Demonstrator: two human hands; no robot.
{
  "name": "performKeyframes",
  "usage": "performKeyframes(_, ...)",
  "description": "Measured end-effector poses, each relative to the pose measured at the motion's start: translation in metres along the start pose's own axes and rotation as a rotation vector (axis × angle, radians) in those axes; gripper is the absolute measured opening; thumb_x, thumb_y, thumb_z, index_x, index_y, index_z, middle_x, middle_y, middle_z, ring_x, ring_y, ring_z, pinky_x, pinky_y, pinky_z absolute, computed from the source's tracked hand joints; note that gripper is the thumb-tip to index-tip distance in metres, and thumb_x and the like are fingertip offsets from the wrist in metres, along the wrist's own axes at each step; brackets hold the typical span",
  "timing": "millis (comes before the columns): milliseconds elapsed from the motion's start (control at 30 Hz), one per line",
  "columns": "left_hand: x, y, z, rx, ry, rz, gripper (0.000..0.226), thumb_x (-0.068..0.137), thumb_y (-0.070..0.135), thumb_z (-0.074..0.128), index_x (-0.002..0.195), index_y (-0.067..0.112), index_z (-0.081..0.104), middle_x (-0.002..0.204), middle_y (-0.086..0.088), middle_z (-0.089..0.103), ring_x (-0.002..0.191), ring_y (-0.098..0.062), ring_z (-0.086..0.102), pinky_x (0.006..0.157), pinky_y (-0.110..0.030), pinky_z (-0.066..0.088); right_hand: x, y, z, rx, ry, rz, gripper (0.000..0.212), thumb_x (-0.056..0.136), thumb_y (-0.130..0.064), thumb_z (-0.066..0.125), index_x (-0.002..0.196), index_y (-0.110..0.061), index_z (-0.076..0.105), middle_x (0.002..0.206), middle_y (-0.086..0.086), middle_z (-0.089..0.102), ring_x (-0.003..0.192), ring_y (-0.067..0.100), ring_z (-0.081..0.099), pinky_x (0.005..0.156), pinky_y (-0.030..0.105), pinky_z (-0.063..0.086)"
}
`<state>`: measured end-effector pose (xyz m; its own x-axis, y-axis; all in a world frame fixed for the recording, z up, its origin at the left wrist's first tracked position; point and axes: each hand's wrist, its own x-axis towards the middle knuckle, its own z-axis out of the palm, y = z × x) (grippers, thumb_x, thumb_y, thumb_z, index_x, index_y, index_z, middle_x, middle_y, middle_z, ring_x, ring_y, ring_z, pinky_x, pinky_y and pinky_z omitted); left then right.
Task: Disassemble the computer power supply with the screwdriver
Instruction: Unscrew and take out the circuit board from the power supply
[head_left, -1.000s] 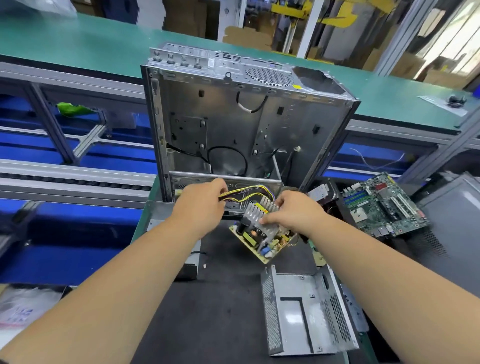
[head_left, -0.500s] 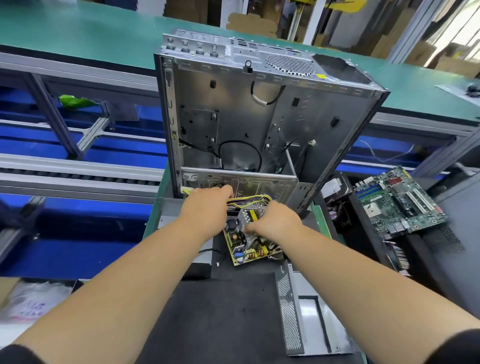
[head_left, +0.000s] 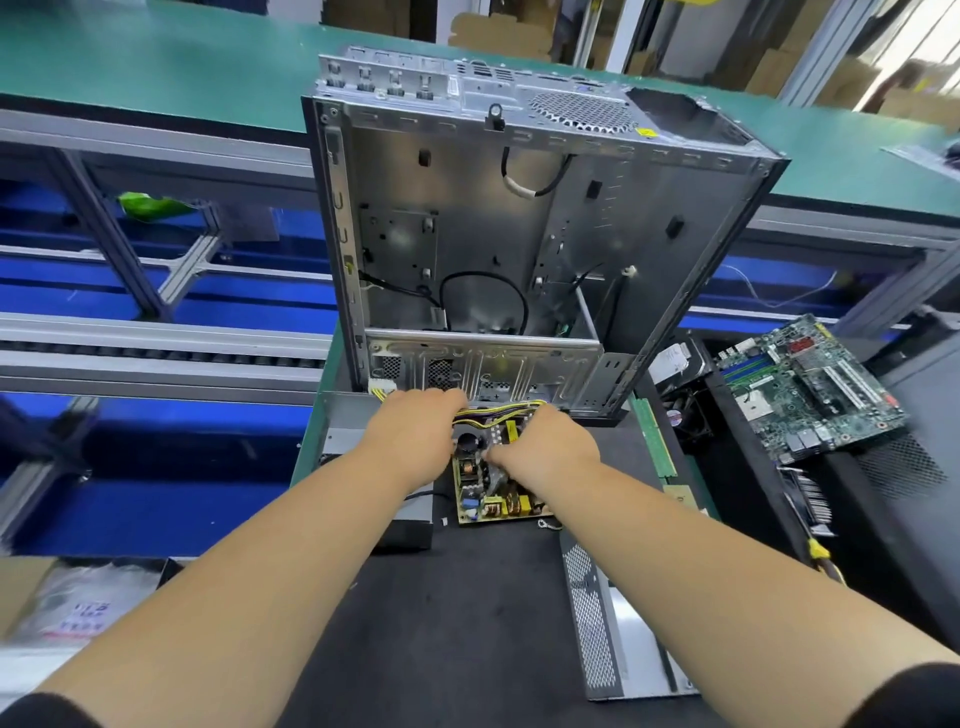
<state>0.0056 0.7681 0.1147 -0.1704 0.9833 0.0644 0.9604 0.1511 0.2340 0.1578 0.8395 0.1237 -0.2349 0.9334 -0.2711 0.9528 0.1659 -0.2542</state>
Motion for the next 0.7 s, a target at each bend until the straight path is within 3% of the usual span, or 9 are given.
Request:
performKeyframes(200, 0.000, 0.005, 0.008, 0.046, -0.091, 0.074, 0.050, 0.091, 0.013, 0.055, 0.139, 0.023, 0.046, 0.127, -0.004, 0.061, 0.117, -0.028, 0.054, 0.099, -0.039, 0.038, 0.004, 0.010, -0.006, -0.002, -0.017, 0.016, 0.064, 0.069, -0.065, 0.075, 0.099, -0.012, 0.055, 0.088, 0.001, 0.065, 0.071, 0.020, 0.062, 0.047, 0.026, 0.036)
performKeyframes(367, -0.005, 0.009, 0.011, 0.101, -0.101, 0.088, 0.063, 0.091, 0.022, 0.060, 0.148, 0.022, 0.034, 0.137, -0.004, 0.054, 0.124, -0.027, 0.050, 0.103, -0.040, 0.036, 0.003, 0.019, -0.015, -0.037, -0.096, -0.076, 0.061, 0.076, -0.070, 0.069, 0.078, -0.013, 0.045, 0.071, 0.000, 0.060, 0.064, 0.017, 0.057, 0.050, 0.029, 0.038)
performKeyframes(500, -0.014, 0.016, 0.006, 0.051, -0.065, 0.051, 0.062, 0.091, 0.024, 0.060, 0.148, 0.022, 0.035, 0.139, -0.003, 0.050, 0.128, -0.026, 0.046, 0.105, -0.039, 0.033, 0.004, 0.038, -0.038, 0.012, -0.195, -0.147, 0.056, 0.091, -0.061, 0.057, 0.068, -0.012, 0.048, 0.064, 0.003, 0.051, 0.064, 0.022, 0.051, 0.059, 0.033, 0.038)
performKeyframes(600, -0.023, 0.032, 0.007, -0.022, 0.049, 0.012, 0.050, 0.091, 0.025, 0.061, 0.139, 0.021, 0.045, 0.132, -0.001, 0.050, 0.124, -0.025, 0.045, 0.103, -0.039, 0.032, 0.003, 0.063, -0.047, 0.080, -0.117, -0.184, 0.038, 0.094, -0.048, 0.059, 0.086, -0.011, 0.063, 0.077, 0.000, 0.059, 0.079, 0.022, 0.057, 0.070, 0.032, 0.044)
performKeyframes(700, -0.033, 0.057, 0.015, -0.002, 0.059, 0.028, 0.031, 0.087, 0.032, 0.064, 0.113, 0.020, 0.052, 0.113, -0.002, 0.054, 0.109, -0.026, 0.051, 0.089, -0.039, 0.037, -0.003, 0.082, -0.041, 0.038, -0.204, -0.243, 0.025, 0.094, -0.032, 0.060, 0.089, -0.009, 0.068, 0.091, 0.009, 0.068, 0.084, 0.024, 0.059, 0.071, 0.031, 0.045)
